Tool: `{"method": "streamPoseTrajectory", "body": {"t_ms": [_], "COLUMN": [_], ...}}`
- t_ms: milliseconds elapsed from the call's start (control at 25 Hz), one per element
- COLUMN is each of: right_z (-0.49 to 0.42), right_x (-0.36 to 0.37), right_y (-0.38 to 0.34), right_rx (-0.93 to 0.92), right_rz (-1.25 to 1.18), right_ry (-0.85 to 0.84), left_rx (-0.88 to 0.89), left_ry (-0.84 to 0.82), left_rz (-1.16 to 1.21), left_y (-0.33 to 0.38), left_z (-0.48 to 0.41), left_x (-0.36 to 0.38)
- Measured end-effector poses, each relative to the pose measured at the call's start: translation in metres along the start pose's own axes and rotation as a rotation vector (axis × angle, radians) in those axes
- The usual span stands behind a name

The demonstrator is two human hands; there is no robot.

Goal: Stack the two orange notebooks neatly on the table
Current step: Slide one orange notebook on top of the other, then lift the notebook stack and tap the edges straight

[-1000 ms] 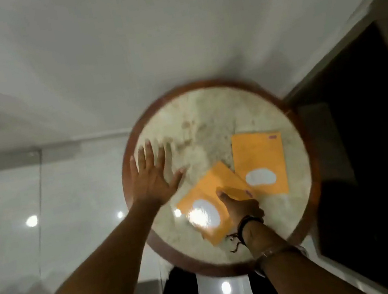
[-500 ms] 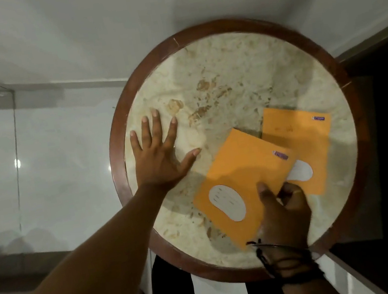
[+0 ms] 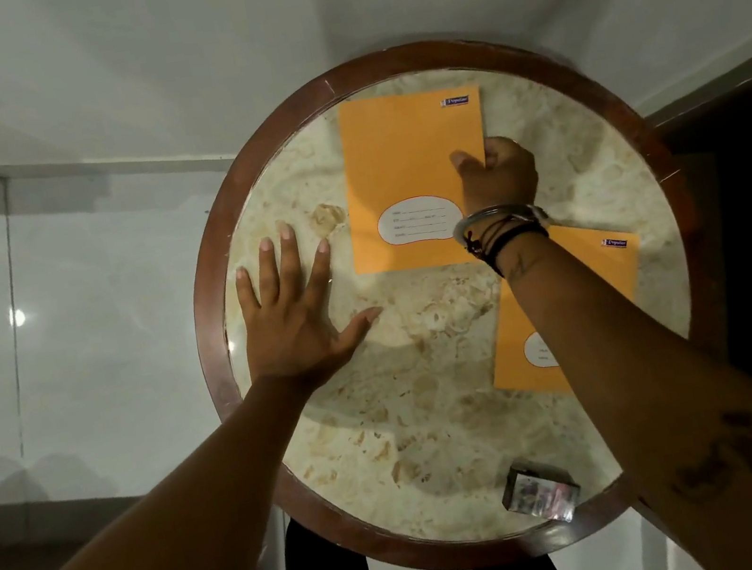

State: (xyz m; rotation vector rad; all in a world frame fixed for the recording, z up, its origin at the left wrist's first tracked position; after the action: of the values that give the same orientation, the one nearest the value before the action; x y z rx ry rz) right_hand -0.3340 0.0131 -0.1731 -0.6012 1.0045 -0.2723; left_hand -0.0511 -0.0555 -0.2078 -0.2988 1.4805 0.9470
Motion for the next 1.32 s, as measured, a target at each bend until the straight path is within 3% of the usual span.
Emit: {"method": "streamPoseTrajectory", "body": {"t_ms": [240, 440, 600, 680, 800, 960, 1120, 1320], "right_z": [0.045, 0.099, 0.104, 0.101, 0.098, 0.088, 0.048, 0.008], "right_x": [-0.068, -0.114, -0.110, -0.116, -0.149, -0.163, -0.092, -0.022], "right_y": [0.014, 0.167, 0.196, 0.197, 0.169, 0.095, 0.023, 0.003], "right_rx": [-0.261, 0.467, 0.554, 0.510, 0.245, -0.042, -0.128, -0.053], "right_rz": [0.284, 0.499, 0.374, 0.296, 0.099, -0.085, -0.381, -0.207], "right_ry": [0.424, 0.198, 0.072, 0.068, 0.156, 0.118, 0.016, 0.009], "left_rx": [-0.018, -0.010, -0.015, -0.015, -0.008, -0.001, -0.006, -0.025], "left_ry": [-0.024, -0.019, -0.017, -0.009, 0.007, 0.019, 0.036, -0.016], "left_rz": [0.003, 0.007, 0.007, 0.008, 0.002, -0.005, 0.020, 0.026], "left_y": [0.002, 0.003, 0.001, 0.001, 0.002, -0.002, -0.004, -0.004], "left_z": [0.000, 0.001, 0.000, 0.001, 0.001, 0.000, -0.001, -0.001], "left_x": [-0.004, -0.006, -0.005, -0.006, -0.005, -0.002, -0.004, 0.004]}}
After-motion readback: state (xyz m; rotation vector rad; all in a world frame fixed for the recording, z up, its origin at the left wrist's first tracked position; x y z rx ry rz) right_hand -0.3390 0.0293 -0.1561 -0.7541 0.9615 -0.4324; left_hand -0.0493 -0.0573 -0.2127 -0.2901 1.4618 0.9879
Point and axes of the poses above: each hand's wrist, its own z-axis away from the middle knuckle, its own x-axis out of the palm, y = z × x, the point moved 9 cm from there along -z, towards the middle knuckle, and after that the axes turned 10 degrees about z, right-handed, at the moved point
